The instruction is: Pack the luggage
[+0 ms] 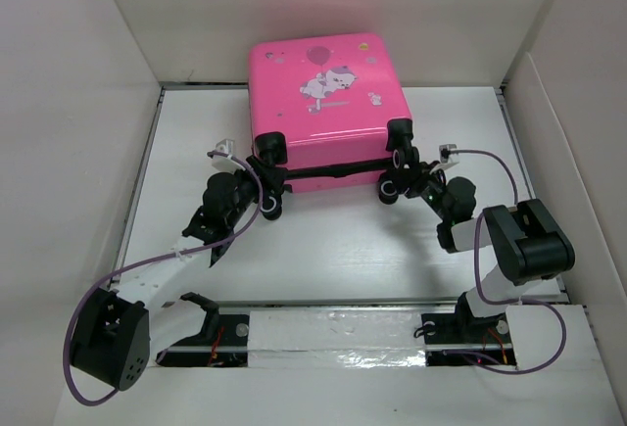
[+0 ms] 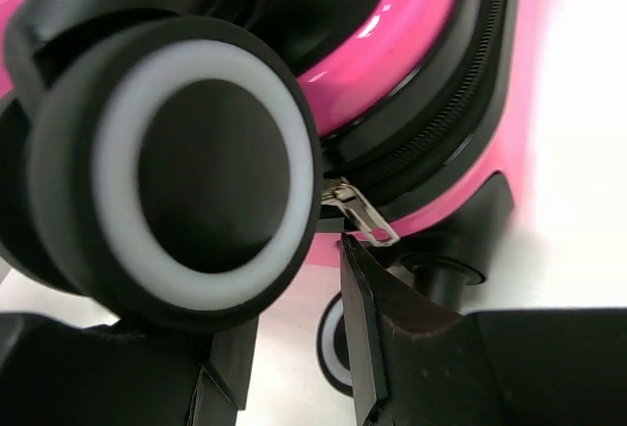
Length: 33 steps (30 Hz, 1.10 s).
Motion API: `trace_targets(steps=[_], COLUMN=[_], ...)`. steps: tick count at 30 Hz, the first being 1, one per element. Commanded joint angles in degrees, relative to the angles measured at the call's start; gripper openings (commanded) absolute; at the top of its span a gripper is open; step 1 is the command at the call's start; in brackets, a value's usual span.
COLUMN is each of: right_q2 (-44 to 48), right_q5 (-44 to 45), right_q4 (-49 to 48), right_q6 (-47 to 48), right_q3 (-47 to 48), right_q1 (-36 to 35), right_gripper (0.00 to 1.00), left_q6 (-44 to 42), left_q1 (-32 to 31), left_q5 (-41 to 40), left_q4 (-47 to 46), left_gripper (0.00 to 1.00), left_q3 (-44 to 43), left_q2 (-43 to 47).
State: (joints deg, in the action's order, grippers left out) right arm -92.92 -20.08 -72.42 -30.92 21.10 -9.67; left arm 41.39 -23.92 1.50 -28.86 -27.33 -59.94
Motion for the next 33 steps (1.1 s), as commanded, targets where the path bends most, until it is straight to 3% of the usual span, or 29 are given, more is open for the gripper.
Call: trace_targets(steps=[1,9,25,33], right_q2=[0.4,-1.5,-0.7,-3.1], right_q5=[0.0,2.9,6.5,7.6], right_q4=[-31.3,-31.3,-20.1,-20.5], right_q6=[-0.3,0.9,6.0,7.4], right_q3=[4.4,6.0,6.3,6.4], right_q1=[-0.8,-0.8,0.9,0.9], right_gripper=[0.42,0.31,0.48,0.47], left_q6=[0.8,0.1,-0.3,-0.5], left_q1=[-0.2,-0.2,-0.2,-0.2], left_q5=[1.4,0.8,1.1,0.7], left_q4=[-12.1,-11.6,-11.6,-11.0], left_gripper=[0.00,0.00,0.00,0.00], left_q3=[-1.9,-1.7,-2.2,-2.0], left_q2=[3.3,4.4,4.7,5.1])
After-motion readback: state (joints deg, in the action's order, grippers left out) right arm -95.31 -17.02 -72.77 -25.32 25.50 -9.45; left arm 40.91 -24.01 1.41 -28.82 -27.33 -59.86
